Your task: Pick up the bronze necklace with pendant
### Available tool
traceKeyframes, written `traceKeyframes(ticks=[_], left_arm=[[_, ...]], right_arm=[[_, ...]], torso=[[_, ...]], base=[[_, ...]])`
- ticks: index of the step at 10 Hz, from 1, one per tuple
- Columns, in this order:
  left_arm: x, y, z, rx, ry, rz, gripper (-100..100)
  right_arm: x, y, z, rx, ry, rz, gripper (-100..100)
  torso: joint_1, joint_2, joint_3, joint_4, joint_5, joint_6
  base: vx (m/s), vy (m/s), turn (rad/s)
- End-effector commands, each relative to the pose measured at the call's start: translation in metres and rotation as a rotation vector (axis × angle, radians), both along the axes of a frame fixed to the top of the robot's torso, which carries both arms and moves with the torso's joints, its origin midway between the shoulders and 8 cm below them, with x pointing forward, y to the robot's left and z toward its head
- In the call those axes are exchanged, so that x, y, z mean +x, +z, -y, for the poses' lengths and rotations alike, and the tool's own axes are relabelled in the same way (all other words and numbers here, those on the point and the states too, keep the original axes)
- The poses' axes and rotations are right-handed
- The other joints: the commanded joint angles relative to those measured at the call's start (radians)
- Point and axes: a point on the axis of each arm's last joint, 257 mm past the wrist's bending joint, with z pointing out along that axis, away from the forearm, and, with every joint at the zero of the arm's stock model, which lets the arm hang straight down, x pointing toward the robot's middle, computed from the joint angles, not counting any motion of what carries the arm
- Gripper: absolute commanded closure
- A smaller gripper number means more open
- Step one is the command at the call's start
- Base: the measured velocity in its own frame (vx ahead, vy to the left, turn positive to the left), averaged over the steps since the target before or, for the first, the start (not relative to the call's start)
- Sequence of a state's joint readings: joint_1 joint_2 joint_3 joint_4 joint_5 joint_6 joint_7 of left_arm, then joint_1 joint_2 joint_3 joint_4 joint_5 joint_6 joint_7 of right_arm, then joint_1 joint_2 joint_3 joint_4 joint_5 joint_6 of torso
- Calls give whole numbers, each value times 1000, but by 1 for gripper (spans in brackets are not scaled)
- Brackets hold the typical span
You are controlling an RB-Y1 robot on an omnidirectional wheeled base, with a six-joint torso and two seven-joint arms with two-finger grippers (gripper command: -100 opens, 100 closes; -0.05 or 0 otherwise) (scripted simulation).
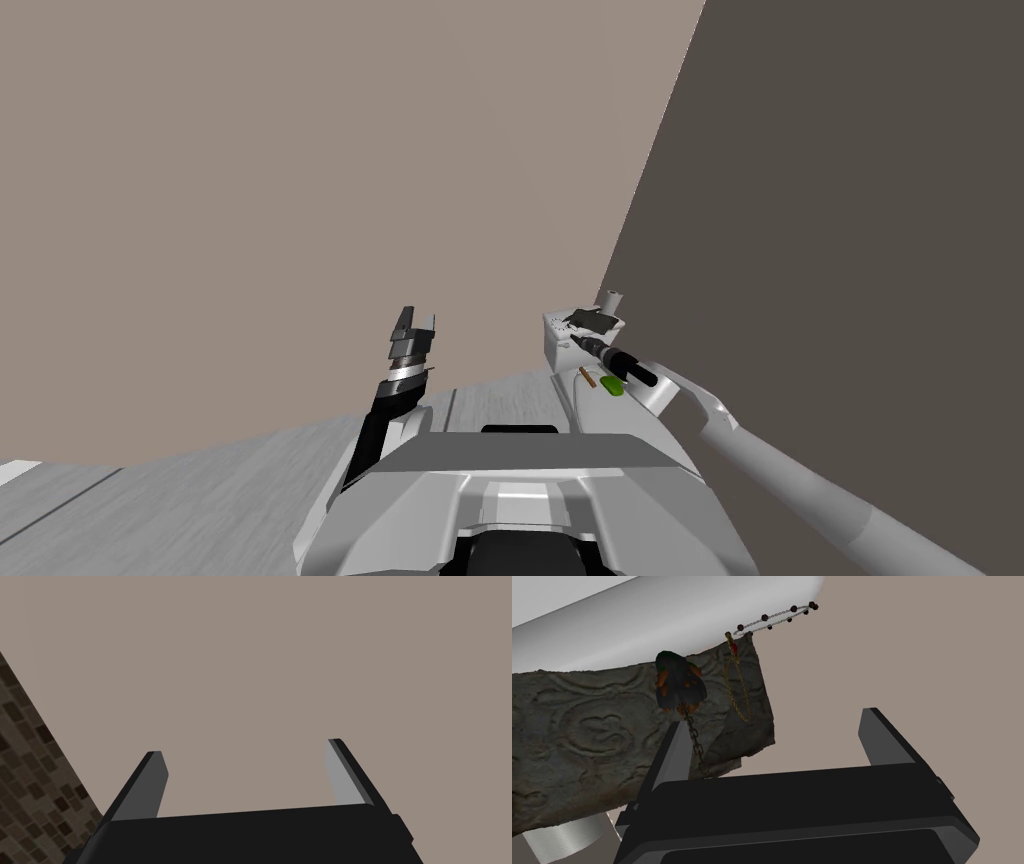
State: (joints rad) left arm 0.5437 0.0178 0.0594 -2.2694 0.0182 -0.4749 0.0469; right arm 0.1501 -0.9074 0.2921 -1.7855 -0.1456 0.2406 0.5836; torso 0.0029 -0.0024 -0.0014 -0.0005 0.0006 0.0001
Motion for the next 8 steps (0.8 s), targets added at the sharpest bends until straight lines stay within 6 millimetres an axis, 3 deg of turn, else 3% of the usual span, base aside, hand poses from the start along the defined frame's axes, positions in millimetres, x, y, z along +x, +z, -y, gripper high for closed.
traceKeyframes(ticks=[1,8], left_arm=[[0,0,0,0,0,0,0],[0,0,0,0,0,0,0]], right_arm=[[2,-8,10,-29,-10,-17,-100],[18,-23,86,-223,-106,-120,-100]], torso=[[0,0,0,0,0,0],[0,-1,0,0,0,0]], base=[[21,25,34],[33,44,89]])
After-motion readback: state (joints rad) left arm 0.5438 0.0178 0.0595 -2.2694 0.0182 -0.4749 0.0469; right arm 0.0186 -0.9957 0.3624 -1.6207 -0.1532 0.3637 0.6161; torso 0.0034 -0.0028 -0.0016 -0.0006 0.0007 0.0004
